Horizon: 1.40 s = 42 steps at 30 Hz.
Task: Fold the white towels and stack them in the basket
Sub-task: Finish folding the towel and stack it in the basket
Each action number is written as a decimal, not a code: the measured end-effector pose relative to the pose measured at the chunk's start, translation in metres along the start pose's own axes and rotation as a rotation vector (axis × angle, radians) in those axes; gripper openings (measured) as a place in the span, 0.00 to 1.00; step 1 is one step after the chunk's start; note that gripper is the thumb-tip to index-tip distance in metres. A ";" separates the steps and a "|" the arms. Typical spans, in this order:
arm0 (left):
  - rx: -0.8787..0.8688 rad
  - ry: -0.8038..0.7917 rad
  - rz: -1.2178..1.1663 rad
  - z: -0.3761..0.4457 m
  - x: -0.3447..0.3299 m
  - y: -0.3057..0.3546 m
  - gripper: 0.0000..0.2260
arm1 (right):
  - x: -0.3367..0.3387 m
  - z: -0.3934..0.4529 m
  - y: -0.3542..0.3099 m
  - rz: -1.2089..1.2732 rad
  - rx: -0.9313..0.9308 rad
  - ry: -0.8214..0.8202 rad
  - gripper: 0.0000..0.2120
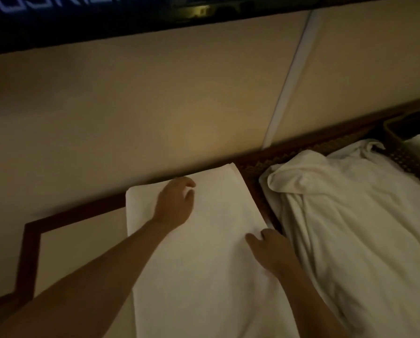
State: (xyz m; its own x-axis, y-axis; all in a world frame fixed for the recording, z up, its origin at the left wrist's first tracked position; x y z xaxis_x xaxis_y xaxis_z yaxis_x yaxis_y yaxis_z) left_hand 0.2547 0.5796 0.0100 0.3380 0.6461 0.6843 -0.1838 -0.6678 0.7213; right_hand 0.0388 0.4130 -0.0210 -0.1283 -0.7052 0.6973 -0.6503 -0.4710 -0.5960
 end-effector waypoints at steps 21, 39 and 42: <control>0.249 -0.168 0.576 0.070 0.090 -0.115 0.15 | 0.024 0.174 -0.091 -0.031 0.381 0.156 0.16; 0.655 0.336 0.076 0.018 0.061 -0.115 0.21 | 0.019 0.174 -0.071 -0.261 0.339 0.192 0.22; 0.676 0.301 0.175 0.017 0.057 -0.126 0.20 | 0.018 0.170 -0.067 -0.232 0.386 0.203 0.19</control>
State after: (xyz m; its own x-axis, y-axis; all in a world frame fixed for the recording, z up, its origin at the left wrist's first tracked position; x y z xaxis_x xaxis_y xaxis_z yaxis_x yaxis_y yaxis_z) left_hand 0.3127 0.6945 -0.0431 0.0716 0.5185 0.8521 0.4266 -0.7881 0.4437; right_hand 0.2075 0.3417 -0.0370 -0.1818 -0.4592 0.8695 -0.3586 -0.7924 -0.4934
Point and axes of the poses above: each hand's wrist, its own z-axis towards the middle knuckle, its own x-axis out of the back of the hand, y = z × x, the point moved 5 cm from there along z, towards the middle knuckle, and after that the axes turned 13 degrees about x, right-handed, at the moved point
